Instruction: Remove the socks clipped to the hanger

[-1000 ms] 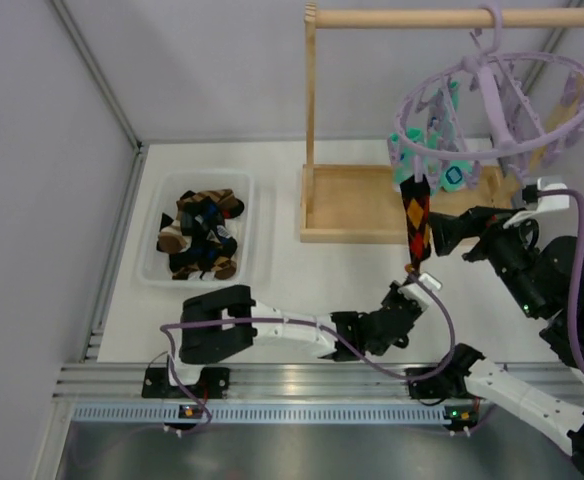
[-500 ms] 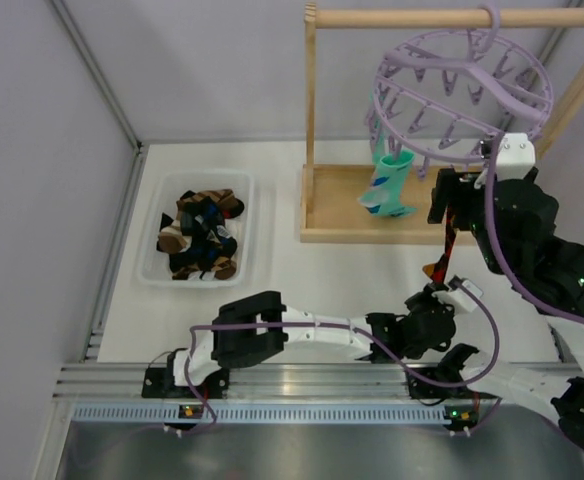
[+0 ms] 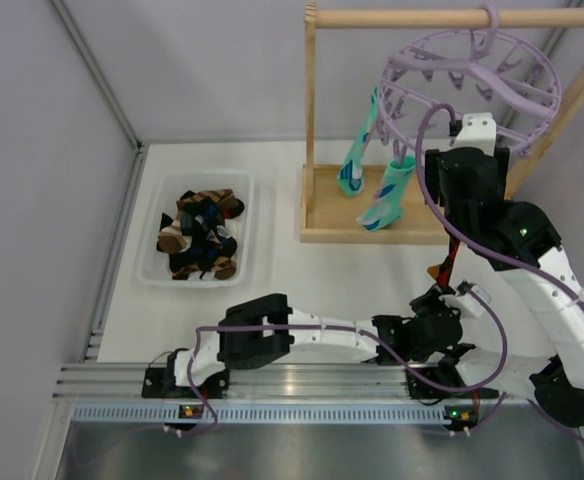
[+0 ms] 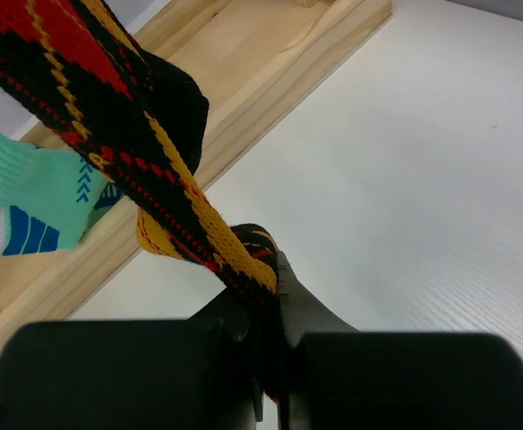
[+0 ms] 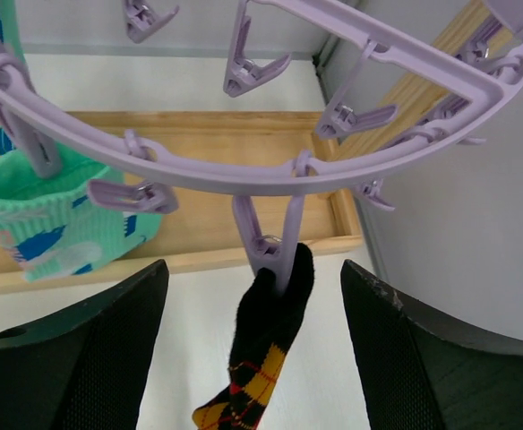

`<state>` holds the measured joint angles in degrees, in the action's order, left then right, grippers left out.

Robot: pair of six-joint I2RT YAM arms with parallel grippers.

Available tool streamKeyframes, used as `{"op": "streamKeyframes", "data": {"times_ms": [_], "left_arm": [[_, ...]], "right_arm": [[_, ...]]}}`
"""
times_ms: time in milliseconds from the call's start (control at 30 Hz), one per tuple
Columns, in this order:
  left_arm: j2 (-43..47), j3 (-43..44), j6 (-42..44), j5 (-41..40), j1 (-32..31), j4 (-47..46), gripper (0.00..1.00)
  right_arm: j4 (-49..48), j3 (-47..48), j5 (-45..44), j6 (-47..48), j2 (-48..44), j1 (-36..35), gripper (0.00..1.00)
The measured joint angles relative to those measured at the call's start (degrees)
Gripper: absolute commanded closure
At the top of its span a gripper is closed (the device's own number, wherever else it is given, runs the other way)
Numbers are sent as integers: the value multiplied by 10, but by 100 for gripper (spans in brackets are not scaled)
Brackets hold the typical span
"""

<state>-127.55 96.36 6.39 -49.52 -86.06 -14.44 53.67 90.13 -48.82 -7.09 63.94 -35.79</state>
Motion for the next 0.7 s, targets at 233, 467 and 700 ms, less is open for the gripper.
{"op": "streamKeyframes", "data": {"times_ms": [233,467,700], "left_arm": [[-2,1,0,1,-4,1,100],[-2,3,0,1,-6,2,100],[-2,4,0,2,-6,2,100]], "right_arm": [[-12,-4,-30,12,9,1,32],[-40,-28,-55,29,37,1,31],[-75,-56,-87,50,46,0,33]]}}
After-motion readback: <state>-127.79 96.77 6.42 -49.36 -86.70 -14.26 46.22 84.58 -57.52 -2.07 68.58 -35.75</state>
